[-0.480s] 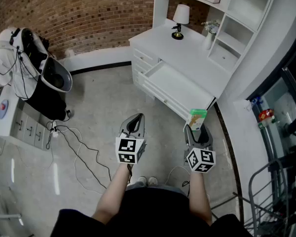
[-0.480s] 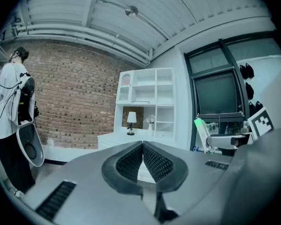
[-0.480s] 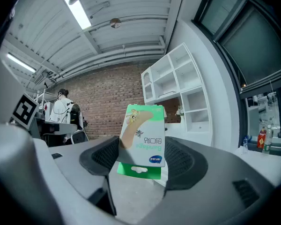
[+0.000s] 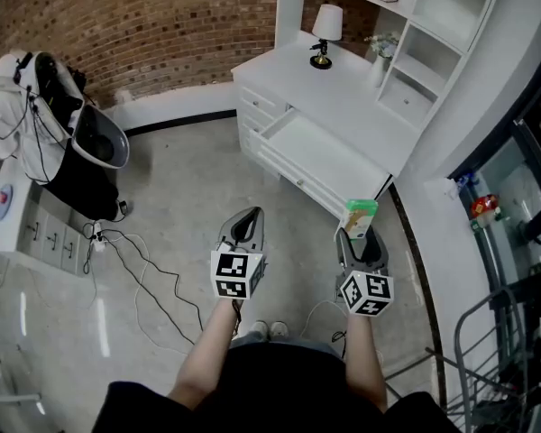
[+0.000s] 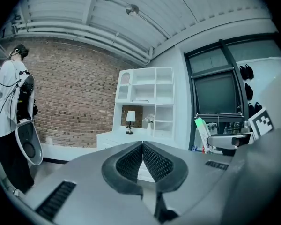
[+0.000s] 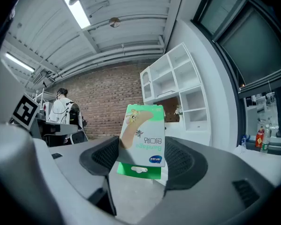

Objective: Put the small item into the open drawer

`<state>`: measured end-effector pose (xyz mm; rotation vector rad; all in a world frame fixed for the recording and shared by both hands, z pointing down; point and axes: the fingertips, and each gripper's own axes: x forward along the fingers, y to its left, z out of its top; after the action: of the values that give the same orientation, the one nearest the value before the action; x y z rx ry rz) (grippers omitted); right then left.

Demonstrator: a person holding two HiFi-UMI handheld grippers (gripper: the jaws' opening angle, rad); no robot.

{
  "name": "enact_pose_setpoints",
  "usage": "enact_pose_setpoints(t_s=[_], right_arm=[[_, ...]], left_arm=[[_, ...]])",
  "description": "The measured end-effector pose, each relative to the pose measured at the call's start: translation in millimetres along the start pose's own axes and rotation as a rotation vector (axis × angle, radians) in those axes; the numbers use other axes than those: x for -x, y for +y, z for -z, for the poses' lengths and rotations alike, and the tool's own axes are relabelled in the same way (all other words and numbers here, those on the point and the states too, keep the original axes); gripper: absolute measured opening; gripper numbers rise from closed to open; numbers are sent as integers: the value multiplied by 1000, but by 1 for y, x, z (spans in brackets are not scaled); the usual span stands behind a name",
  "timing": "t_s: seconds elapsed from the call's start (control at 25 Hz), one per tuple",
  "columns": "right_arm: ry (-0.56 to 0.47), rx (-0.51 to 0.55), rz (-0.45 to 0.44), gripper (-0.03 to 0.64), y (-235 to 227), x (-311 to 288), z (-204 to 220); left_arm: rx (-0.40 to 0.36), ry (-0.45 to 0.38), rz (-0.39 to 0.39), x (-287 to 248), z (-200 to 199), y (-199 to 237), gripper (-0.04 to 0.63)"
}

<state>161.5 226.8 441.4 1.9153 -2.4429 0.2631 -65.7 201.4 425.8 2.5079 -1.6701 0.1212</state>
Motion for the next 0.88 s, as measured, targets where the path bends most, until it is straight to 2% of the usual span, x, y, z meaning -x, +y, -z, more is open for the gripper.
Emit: enact_pose_setpoints(t_s=[0.4, 0.88], right_arm=[[-19, -68, -28, 307, 9, -6, 0], [-33, -80, -9, 307, 29, -23, 2]], left_arm=[[-1, 12, -2, 2, 4, 11, 21], [-6, 3, 21, -2, 7, 45, 21]])
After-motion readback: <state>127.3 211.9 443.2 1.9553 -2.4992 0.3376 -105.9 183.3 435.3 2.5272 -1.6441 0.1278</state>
